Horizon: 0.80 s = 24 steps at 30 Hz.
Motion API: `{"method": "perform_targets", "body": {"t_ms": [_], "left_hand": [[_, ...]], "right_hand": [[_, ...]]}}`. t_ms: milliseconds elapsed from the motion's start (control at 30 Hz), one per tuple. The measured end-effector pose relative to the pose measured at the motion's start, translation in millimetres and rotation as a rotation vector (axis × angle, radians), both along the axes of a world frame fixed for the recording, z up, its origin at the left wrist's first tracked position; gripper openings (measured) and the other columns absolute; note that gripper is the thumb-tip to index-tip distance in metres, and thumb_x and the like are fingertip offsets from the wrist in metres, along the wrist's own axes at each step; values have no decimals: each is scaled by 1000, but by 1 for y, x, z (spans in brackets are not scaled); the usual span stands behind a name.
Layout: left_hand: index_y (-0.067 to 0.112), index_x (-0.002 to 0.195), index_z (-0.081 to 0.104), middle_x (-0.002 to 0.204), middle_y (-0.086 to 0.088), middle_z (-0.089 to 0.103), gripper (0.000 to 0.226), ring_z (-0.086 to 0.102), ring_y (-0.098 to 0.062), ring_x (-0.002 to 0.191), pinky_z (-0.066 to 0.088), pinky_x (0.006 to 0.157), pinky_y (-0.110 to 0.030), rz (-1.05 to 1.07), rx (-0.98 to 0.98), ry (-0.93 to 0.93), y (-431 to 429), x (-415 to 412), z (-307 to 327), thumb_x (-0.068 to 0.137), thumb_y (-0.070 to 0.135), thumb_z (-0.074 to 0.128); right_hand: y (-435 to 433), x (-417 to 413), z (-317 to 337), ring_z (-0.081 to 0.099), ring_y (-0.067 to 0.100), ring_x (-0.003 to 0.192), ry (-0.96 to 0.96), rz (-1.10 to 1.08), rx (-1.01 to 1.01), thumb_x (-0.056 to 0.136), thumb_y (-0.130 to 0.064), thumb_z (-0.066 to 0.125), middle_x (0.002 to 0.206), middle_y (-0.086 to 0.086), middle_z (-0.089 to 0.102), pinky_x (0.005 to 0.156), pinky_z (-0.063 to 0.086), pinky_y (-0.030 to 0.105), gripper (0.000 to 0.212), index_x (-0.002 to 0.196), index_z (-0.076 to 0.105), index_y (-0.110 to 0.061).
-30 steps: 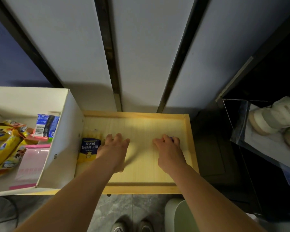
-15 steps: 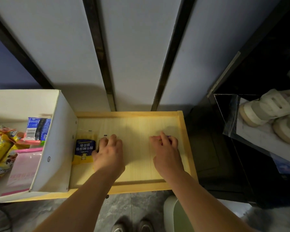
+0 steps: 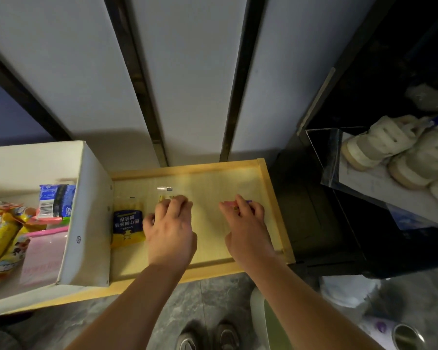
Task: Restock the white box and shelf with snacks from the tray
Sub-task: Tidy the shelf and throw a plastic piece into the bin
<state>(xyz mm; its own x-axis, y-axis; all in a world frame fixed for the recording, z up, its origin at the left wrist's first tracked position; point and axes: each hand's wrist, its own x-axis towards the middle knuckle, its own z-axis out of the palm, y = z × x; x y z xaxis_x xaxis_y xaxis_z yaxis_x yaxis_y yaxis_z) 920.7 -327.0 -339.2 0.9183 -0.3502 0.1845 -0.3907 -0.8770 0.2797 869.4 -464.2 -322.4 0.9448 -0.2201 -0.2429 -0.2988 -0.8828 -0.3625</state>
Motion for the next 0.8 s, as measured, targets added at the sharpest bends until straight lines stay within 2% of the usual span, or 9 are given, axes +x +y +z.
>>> {"method": "perform_targets", "body": {"t_ms": [167,267,400,533,600,667,800], "left_hand": [[9,102,67,109,-6,62,53,44,-25,99,45,72,-45,-82,-36,-13,-22,-42,28,50,-3,71],[11,103,66,111,-4,61,50,51,-27,98,47,73,-45,-145,-57,12,-43,-76,44,55,0,72],[11,104,64,110,-3,60,43,47,-25,97,47,71,-42,-258,-129,-17,-70,-137,52,61,7,57],[13,106,65,111,-2,61,45,44,-23,98,43,75,-40,-373,-112,-35,-102,-210,37,71,17,36],[14,103,67,109,-1,63,43,45,-21,97,42,75,-39,-393,-114,-22,-121,-246,26,72,17,36],[15,102,66,110,0,62,40,45,-21,100,47,74,-39,-418,-94,-5,-138,-279,10,73,19,39],[17,104,65,112,1,61,41,46,-21,103,48,75,-40,-421,-12,65,-166,-319,-21,72,22,40]], "right_hand": [[-7,-44,34,8,27,137,-20,-59,-9,91,-9,47,153,1,13,107,33,37,59,139,24,-33],[-23,-84,51,11,25,133,-42,-109,-26,90,-11,48,152,-1,15,106,36,36,60,140,24,-35],[-46,-152,60,7,24,136,18,-213,-33,91,-15,50,154,-3,9,106,35,34,61,141,22,-36],[-68,-219,48,8,25,137,97,-270,-15,89,-15,48,154,-1,11,106,36,32,61,141,24,-35],[-81,-250,35,10,26,136,94,-310,6,86,-10,51,153,1,17,106,37,34,63,140,28,-34],[-94,-279,21,14,28,135,95,-341,11,84,-4,51,152,2,20,106,36,35,66,139,30,-34],[-117,-316,1,15,30,134,133,-379,29,86,-5,51,154,4,16,106,31,34,66,142,28,-32]]}}
